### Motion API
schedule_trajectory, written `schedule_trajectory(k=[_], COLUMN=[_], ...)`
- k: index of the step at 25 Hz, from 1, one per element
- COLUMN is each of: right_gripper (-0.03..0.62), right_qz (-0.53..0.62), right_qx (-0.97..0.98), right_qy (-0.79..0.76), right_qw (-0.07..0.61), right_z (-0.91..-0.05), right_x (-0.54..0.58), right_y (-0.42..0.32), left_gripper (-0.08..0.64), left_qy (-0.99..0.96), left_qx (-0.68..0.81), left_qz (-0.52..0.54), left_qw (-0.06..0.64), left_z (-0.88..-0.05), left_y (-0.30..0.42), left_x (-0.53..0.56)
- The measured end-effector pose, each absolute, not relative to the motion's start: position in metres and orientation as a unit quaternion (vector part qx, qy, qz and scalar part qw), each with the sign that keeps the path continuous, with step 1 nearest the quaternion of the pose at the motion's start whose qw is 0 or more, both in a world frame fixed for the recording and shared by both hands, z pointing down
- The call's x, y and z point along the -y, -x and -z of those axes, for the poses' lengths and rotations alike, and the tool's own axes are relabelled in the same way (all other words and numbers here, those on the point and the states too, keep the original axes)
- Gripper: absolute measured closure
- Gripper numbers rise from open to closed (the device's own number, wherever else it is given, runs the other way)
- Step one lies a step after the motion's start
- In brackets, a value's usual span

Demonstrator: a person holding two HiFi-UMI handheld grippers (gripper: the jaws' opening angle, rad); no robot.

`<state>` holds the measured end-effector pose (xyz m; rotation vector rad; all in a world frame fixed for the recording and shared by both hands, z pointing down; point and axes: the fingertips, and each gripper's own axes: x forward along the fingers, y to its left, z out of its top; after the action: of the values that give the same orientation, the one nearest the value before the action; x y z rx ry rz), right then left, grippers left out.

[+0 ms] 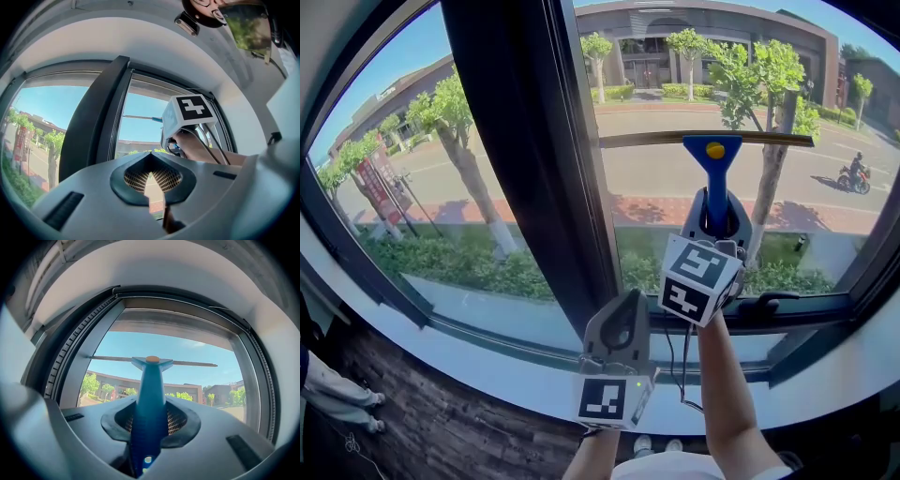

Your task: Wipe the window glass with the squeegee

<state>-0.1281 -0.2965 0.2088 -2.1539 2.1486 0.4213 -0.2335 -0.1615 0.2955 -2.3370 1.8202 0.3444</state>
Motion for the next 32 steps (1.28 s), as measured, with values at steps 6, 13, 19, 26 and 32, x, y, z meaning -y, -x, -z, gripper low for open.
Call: schedule_trajectory(k=[6,13,19,26,32], right_gripper=[0.479,0.479,0.479,0.479,0.479], right_qz=[-0.123,-0.105,-0.093,-0.077,-0.065], right_qx=[-0.701,-0.704,-0.707,-0.708,-0.709], right_qy=[0.702,0.702,0.701,0.700,0.700], right_qw=[0.024,0.004,-0.020,-0.041,-0.056], right_z=[-0.231,-0.254,-0.284,-0.310,-0.335], right_x=[0.293,0.289,0.291,0.282,0.280], right_y=[0.129,0.128,0.132,0.125,0.125], left_gripper=[0.566,0.566,0.566,0.566,0.565], left_qy=[0.779,0.782,0.786,0.783,0.788], left_qx=[-0.614,-0.612,-0.611,-0.618,-0.615], left_qz=[-0.103,-0.086,-0.071,-0.051,-0.027], left_qw=[0.073,0.075,0.064,0.042,0.028], left_z=[-0.307,-0.318,-0.337,-0.351,-0.374], left_y=[0.237,0.242,0.247,0.245,0.244], left_x=[0.162,0.165,0.172,0.169,0.172])
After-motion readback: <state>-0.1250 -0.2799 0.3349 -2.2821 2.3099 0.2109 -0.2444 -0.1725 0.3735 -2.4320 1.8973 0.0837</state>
